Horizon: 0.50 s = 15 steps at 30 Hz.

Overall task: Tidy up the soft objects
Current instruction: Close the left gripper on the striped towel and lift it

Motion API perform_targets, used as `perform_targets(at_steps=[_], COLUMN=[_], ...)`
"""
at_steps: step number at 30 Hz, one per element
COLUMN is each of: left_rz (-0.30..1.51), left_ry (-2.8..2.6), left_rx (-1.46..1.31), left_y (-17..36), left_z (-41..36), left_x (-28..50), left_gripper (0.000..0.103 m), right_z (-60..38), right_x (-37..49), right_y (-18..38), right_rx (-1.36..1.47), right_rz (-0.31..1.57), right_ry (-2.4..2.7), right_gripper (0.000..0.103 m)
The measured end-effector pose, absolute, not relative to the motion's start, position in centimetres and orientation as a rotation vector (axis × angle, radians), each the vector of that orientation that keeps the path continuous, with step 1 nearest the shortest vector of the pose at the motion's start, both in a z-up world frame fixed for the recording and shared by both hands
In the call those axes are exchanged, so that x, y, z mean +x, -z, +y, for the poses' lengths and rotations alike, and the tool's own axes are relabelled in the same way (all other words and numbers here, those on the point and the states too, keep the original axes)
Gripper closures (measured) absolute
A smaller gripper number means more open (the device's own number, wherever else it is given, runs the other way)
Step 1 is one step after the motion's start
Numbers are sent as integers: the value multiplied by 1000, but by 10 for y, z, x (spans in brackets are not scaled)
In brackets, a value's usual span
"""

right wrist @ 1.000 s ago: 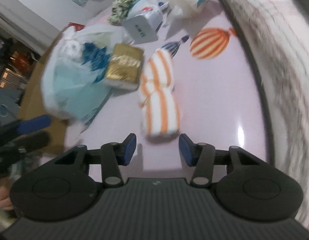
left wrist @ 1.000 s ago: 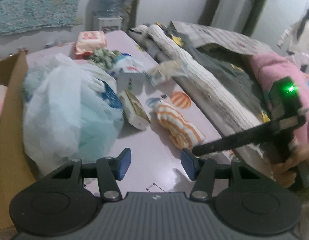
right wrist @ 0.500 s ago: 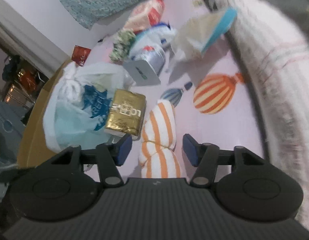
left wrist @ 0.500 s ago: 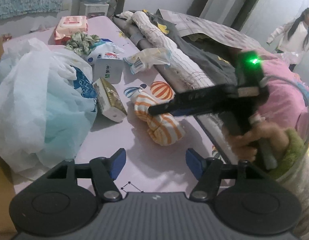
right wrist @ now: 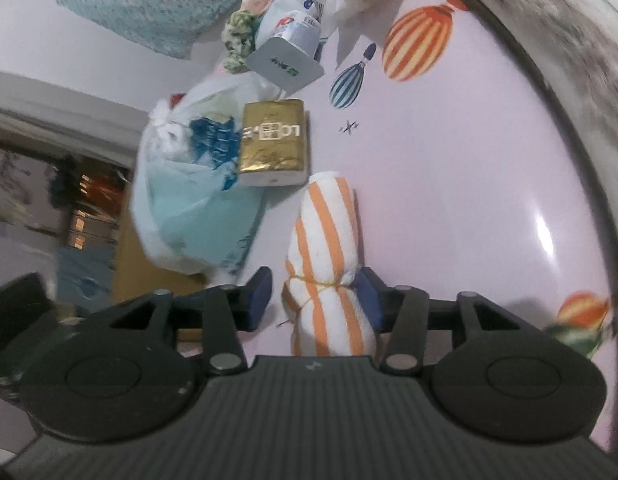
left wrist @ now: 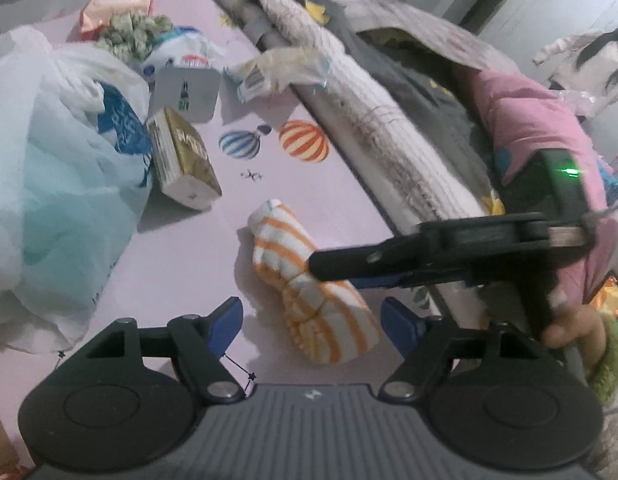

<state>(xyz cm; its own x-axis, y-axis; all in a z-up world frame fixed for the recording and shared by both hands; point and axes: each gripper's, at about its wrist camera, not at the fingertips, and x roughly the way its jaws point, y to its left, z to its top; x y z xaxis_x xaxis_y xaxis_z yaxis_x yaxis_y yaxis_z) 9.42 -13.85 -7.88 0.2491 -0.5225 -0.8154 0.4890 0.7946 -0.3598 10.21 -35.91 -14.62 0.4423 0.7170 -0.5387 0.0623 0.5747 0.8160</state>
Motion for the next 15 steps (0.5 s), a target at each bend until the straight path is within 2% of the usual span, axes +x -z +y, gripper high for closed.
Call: perform_targets(at_steps=[3, 11, 13, 15], left_rz=[1158, 1218, 1233, 1256], left_ry=[669, 637, 615, 603], left_rx=[-49, -66, -59, -63], left_y=[86, 95, 100, 106], left_z=[-143, -164, -168, -171], left_x=[99, 110, 113, 117], left_gripper=[26, 26, 29, 38], right_z=[-369, -390, -392, -394], right_x=[94, 82, 79, 76], right_y=[141, 139, 137, 137], right_rx=[890, 909, 901, 895], right_rz=[998, 924, 906, 892], right_ry=[-462, -442, -440, -435], right_gripper=[44, 42, 42, 42])
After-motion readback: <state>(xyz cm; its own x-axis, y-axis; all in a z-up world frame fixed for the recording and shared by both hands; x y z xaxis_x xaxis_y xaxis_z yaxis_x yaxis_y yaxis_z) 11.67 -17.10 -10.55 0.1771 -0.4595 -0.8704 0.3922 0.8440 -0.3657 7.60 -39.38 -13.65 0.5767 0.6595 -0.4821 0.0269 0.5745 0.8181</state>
